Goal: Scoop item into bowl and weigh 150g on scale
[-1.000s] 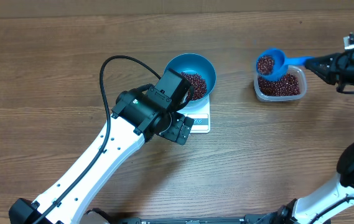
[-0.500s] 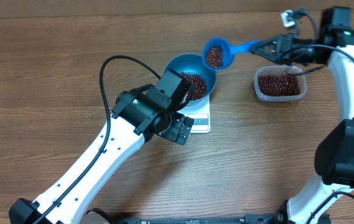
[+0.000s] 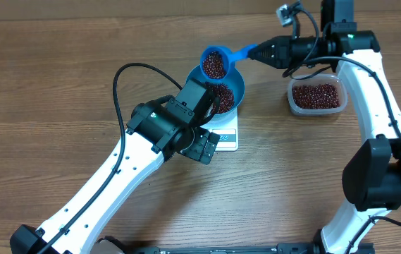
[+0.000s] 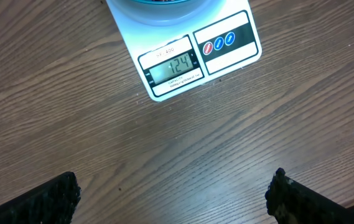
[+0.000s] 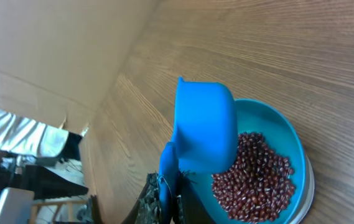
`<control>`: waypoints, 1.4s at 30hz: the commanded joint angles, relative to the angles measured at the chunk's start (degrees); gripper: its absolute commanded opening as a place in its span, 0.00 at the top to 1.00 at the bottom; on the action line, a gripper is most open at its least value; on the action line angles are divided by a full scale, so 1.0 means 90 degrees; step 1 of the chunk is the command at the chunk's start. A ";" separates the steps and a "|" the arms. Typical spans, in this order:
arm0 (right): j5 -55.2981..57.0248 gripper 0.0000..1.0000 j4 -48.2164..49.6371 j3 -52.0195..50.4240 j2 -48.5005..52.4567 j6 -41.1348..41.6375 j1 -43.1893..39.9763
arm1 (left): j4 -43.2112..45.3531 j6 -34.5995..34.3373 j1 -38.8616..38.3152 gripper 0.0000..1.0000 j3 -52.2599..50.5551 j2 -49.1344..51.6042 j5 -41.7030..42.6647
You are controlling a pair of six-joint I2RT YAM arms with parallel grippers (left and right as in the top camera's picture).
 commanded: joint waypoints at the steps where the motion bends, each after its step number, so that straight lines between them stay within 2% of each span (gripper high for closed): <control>1: 0.0267 0.96 0.0061 0.0141 -0.0279 -0.0369 0.0117 | 0.0007 -0.0041 -0.0002 0.00 0.0124 -0.0027 -0.0039; 10: 0.1685 0.96 -0.0002 0.0141 -0.0826 -0.0576 0.0493 | 0.0007 -0.0041 -0.0002 0.00 0.0124 -0.0027 -0.0036; 15: 0.1824 0.96 -0.0112 0.0141 -0.0937 -0.0850 0.0658 | 0.0007 -0.0041 -0.0002 0.01 0.0124 -0.0027 -0.0036; 26: 0.2951 0.96 -0.0398 0.0141 -0.1239 -0.1035 0.1030 | 0.0007 -0.0041 -0.0002 0.00 0.0124 -0.0027 -0.0039; 42: 0.3070 0.96 -0.0197 0.0141 -0.1331 -0.0789 0.1292 | 0.0007 -0.0041 -0.0002 0.00 0.0124 -0.0027 -0.0039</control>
